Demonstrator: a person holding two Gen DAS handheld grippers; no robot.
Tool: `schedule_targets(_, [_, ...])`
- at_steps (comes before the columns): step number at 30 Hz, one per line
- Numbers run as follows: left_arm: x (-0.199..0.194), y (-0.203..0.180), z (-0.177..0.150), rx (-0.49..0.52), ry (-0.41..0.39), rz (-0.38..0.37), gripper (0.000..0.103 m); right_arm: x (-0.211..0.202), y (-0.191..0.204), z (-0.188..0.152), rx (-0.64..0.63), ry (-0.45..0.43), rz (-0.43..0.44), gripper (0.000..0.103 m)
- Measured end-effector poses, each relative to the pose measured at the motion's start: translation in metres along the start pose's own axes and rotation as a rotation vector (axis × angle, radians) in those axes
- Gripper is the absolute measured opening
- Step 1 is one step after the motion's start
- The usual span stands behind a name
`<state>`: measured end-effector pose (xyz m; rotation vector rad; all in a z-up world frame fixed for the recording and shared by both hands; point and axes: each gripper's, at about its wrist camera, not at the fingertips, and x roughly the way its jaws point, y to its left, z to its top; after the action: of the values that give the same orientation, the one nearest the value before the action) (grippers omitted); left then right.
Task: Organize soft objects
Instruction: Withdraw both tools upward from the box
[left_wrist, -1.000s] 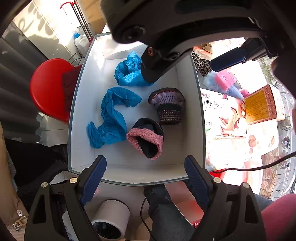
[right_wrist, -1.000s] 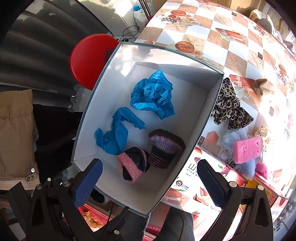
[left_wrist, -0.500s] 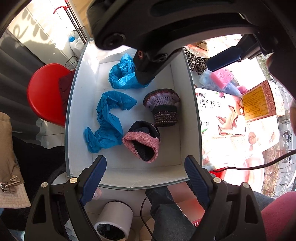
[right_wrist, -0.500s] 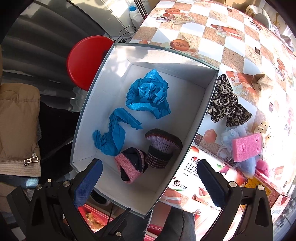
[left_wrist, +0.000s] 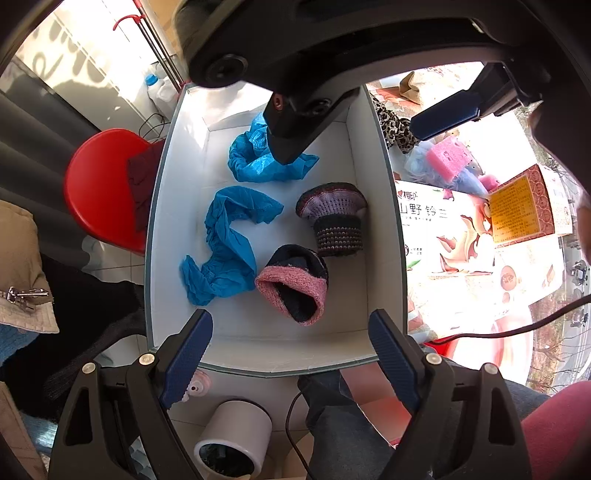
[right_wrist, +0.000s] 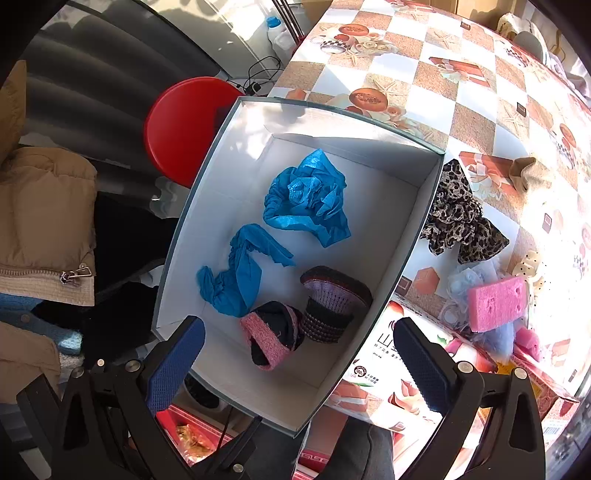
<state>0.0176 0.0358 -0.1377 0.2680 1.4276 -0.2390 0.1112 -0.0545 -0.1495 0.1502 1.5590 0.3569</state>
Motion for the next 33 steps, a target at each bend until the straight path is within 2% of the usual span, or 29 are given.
schedule_targets(8, [0.0, 0.0, 0.002, -0.005, 0.003, 0.01, 0.089, -0.002, -0.005, -0.001, 0.011, -0.003, 0.0, 0.103])
schedule_targets(16, [-0.006, -0.001, 0.005, -0.008, -0.012, -0.004, 0.089, -0.013, -0.015, -0.002, 0.018, -0.004, -0.044, 0.103])
schedule_targets(19, [-0.016, 0.003, 0.014, -0.022, 0.002, -0.05, 0.089, -0.023, -0.015, 0.001, 0.022, -0.025, -0.042, 0.103])
schedule_targets(22, [-0.056, 0.005, 0.036, -0.009, -0.075, -0.096, 0.089, -0.031, -0.009, 0.002, 0.014, -0.055, -0.044, 0.103])
schedule_targets(26, [-0.128, -0.003, 0.056, -0.012, -0.194, -0.169, 0.089, -0.043, -0.011, 0.0, 0.064, -0.107, 0.01, 0.103])
schedule_targets(29, [-0.172, -0.029, 0.056, 0.101, -0.298, -0.07, 0.089, -0.054, -0.015, 0.001, 0.085, -0.156, 0.034, 0.103])
schedule_targets(31, [-0.19, -0.042, 0.052, 0.176, -0.36, -0.046, 0.089, -0.061, -0.02, 0.003, 0.114, -0.187, 0.049, 0.103])
schedule_targets(33, [-0.198, -0.05, 0.052, 0.22, -0.388, -0.03, 0.089, -0.064, -0.025, 0.009, 0.135, -0.204, 0.046, 0.103])
